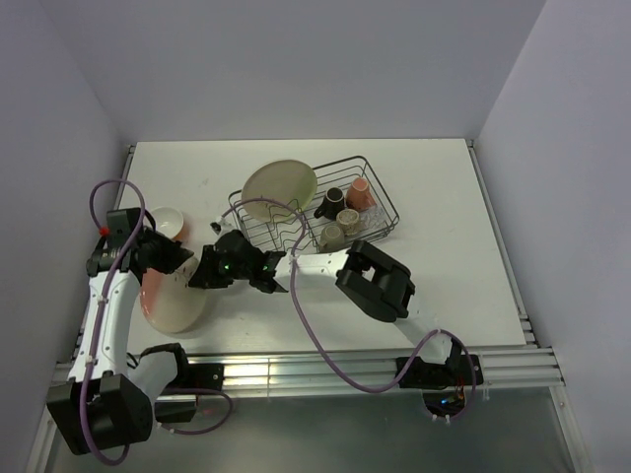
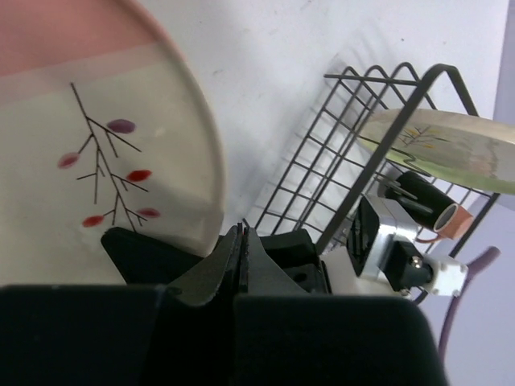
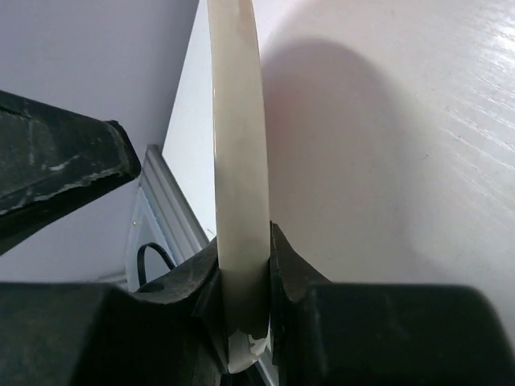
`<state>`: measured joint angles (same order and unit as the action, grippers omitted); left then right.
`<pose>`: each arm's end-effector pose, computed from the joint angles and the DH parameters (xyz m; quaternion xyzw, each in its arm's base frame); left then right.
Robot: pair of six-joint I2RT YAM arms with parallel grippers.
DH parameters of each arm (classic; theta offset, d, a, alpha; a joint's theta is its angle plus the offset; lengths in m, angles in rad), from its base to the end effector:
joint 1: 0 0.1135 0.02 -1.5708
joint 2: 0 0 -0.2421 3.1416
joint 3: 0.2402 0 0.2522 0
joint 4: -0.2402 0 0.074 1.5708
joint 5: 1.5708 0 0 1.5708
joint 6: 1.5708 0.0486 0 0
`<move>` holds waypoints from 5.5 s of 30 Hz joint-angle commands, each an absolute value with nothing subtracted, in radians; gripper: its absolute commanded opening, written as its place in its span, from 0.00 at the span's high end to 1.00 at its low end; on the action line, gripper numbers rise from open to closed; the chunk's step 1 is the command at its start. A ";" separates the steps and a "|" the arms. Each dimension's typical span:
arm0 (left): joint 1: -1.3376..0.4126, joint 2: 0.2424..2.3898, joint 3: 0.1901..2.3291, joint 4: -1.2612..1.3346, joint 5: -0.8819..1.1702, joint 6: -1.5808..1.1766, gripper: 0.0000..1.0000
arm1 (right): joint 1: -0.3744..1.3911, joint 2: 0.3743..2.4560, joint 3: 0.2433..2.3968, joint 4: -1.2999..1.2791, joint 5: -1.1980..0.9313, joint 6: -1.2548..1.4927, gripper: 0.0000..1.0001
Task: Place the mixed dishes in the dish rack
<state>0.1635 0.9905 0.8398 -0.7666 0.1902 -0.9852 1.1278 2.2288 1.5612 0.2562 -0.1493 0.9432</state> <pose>0.2111 0.0255 0.2419 -0.4866 0.8081 -0.2101 0.2570 0.2118 0.4634 0.1517 -0.1176 0.8270 0.5017 0.2250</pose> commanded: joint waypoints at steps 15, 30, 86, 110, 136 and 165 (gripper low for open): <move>0.212 0.804 1.083 -0.744 0.085 -0.885 0.17 | 1.048 2.091 1.583 0.506 -0.619 0.828 1.00; 0.212 0.664 1.296 -0.548 0.087 -0.761 0.11 | 0.899 1.895 1.851 0.029 -0.813 0.511 1.00; 0.212 0.505 0.825 -0.476 0.207 -0.773 0.10 | 0.606 1.921 2.178 -0.917 -0.653 -1.284 1.00; 0.212 0.514 0.788 -0.451 0.213 -0.779 0.09 | 0.620 1.993 2.157 -0.930 -0.638 -1.413 1.00; 0.213 0.564 0.707 -0.425 0.196 -0.847 0.10 | 0.617 2.145 2.194 -0.913 -0.623 -1.404 0.78; 0.232 1.066 0.768 -0.492 -0.061 -1.121 0.14 | 0.604 1.996 2.091 -0.724 -0.660 -1.189 0.35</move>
